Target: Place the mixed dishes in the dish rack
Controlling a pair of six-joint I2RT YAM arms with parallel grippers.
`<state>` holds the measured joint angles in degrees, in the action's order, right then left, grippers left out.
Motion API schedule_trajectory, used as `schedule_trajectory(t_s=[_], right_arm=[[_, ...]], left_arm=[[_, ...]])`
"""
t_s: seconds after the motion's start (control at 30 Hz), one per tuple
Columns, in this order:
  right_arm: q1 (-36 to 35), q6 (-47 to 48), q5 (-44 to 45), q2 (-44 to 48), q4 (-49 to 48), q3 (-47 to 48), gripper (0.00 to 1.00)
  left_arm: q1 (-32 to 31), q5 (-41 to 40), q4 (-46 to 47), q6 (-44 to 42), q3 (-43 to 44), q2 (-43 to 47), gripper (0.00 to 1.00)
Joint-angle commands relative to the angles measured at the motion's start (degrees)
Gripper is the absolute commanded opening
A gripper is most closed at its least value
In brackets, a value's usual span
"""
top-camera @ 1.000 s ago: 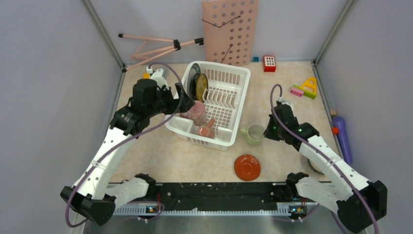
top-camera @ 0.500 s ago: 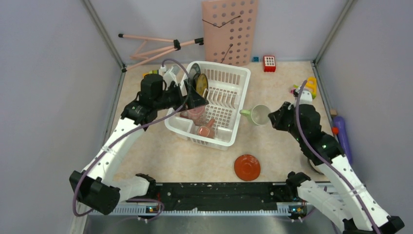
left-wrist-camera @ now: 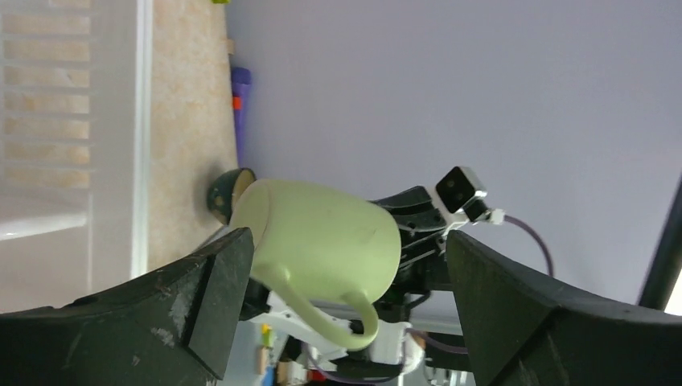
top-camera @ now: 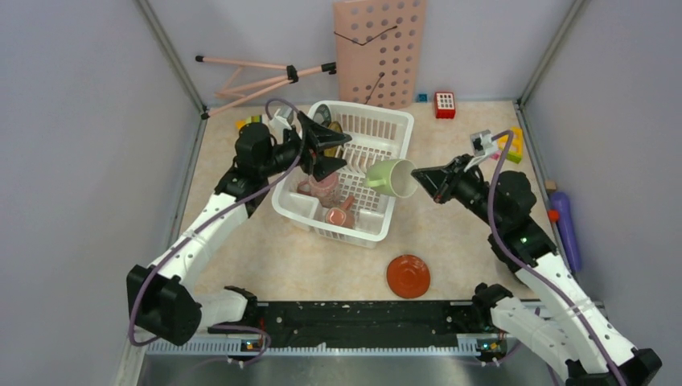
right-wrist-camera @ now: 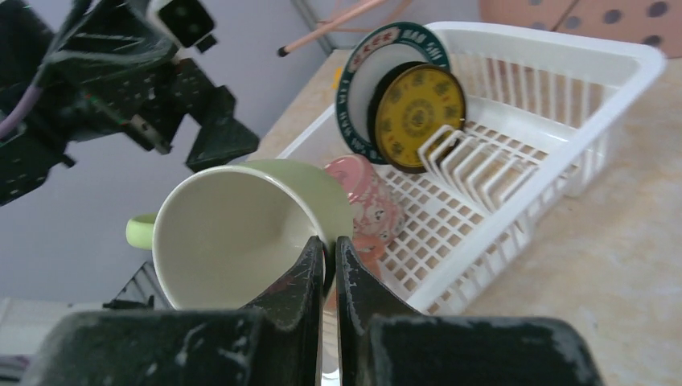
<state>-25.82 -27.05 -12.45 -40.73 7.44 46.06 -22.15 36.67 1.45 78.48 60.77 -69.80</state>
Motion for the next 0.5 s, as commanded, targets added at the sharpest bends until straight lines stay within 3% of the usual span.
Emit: schedule_trajectory(t_s=[0.0,0.1,0.17,0.47], right_arm=[[-0.19,-5.10,-11.47,-1.53,-26.95,-2.75,0.00],[-0.19,-6.63,-11.96,-0.79,-39.49,-7.70,0.00],[-0.11,-7.97,-11.45,-0.50,-47.40,-11.23,0.00],[0.15,-11.80,-18.19,-8.47,-67.83,-11.02,0.00]], left_arm=[[0.30,4.78,15.31,17.22,-2.80,-2.39,0.93],[0.32,6.15,14.55,21.40,-3.43,-3.39,0.93],[0.32,7.25,19.50,25.45,-4.86,-3.97,0.93],[0.56,11.50,20.96,30.09,-3.83,-6.10,0.92]])
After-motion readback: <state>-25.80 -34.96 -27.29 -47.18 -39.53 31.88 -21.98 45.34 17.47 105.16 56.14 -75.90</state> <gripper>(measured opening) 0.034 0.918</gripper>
